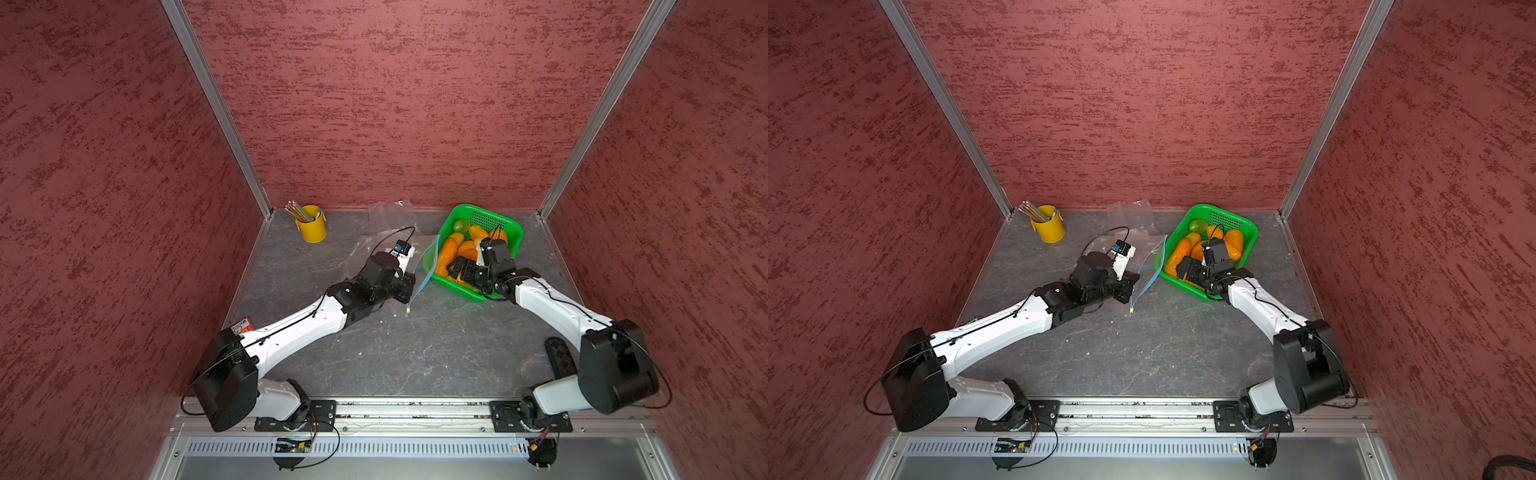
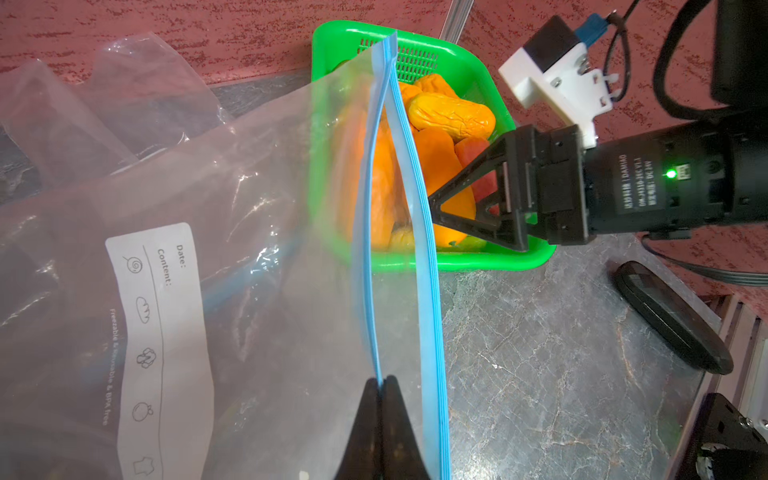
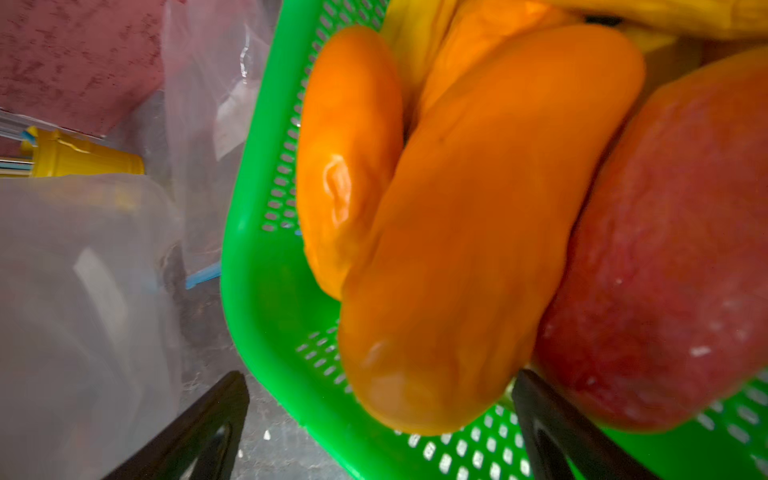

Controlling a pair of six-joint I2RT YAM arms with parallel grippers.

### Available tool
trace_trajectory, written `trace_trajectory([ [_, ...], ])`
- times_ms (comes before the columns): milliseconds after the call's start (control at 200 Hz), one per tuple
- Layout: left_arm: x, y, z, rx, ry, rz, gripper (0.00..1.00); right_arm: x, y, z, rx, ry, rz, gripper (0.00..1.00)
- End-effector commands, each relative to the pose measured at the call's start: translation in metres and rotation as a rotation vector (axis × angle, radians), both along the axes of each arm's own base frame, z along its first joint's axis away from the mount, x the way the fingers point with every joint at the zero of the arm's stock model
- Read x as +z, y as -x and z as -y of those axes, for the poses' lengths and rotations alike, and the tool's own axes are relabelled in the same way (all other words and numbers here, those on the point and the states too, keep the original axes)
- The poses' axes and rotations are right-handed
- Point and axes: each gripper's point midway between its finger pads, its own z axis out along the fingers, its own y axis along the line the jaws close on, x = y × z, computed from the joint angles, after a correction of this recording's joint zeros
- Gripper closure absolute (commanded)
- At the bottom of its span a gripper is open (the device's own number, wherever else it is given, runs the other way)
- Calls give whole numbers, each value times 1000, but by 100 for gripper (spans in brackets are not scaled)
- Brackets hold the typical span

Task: Place the mango in a zip-top bag and seal the zipper
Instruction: Pick up the mango from the basket.

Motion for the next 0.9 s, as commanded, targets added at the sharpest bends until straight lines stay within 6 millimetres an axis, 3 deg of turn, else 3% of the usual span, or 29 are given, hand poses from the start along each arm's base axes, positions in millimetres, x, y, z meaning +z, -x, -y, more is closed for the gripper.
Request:
trace_trajectory([
  [0, 19, -7, 8, 28, 35, 43, 100, -12, -6, 16, -46, 106, -31, 2],
  [115, 20, -5, 15, 20, 42, 45, 100, -31, 1, 32, -80, 197, -81, 2],
  [200, 19, -5, 18, 14, 40, 42, 100, -35, -2, 31, -74, 199, -73, 6],
  [286, 18, -5, 20, 13, 40, 38, 100, -34, -7, 27, -64, 184, -60, 17],
  [371, 16, -5, 20, 14, 38, 35, 100, -29, -9, 28, -68, 193, -44, 36],
  [451, 15, -5, 18, 23, 39, 37, 100, -11, -9, 29, -62, 193, 1, 51],
  [546, 14, -7, 16, 32, 51, 35, 100, 24, -6, 24, -25, 156, 95, 68],
  [731, 11, -10, 18, 30, 82, 16, 100, 90, 26, -12, 210, -19, 285, 81],
  [897, 7, -14, 16, 40, 95, -1, 100, 124, 68, -42, 404, -189, 364, 84],
])
